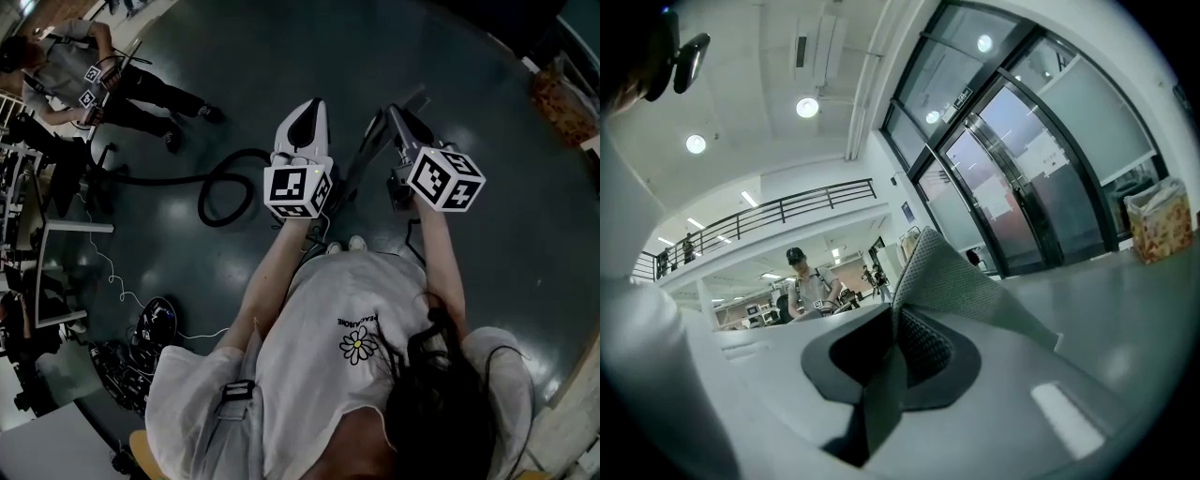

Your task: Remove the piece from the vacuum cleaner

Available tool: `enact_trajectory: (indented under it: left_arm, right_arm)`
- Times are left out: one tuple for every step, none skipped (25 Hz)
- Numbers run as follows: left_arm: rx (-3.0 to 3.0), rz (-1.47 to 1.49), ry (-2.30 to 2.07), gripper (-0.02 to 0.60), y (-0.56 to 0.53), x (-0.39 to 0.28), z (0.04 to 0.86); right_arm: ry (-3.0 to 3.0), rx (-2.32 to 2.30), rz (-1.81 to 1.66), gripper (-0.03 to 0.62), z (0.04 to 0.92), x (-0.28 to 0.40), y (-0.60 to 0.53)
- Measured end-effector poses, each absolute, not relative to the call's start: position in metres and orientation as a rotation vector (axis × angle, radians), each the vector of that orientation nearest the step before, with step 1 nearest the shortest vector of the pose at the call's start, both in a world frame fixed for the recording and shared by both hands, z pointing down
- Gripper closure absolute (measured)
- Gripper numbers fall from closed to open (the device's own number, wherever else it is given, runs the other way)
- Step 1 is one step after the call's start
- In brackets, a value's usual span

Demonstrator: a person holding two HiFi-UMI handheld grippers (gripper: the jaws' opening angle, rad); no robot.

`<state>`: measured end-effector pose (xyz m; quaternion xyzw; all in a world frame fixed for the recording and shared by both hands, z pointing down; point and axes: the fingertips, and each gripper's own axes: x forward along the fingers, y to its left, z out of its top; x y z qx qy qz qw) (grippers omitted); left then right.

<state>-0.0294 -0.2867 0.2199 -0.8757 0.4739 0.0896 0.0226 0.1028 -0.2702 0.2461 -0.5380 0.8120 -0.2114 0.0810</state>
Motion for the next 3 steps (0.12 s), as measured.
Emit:
enact_trajectory:
  left_arm:
    - [-2.712,0.279,1.467,0.58,-0.2848,-0.0279,0.2198]
    - [-2.712,0.28,1.467,0.58,-0.2829,-0.0265,0.22]
    - [-2.712,0.28,1.468,0.58,-0.281,-0.0251,0.2204]
  right_arm:
    - [2.428,-1.605,-0.632,0.543,0.2457,0.1038,-0.2689]
    - [2.428,-1.603,-0.633,0.543,0.2457,0.1049,-0.2676]
    - [2.428,-1.6,-0.636,0.543,0.2459,0.106,-0.2663]
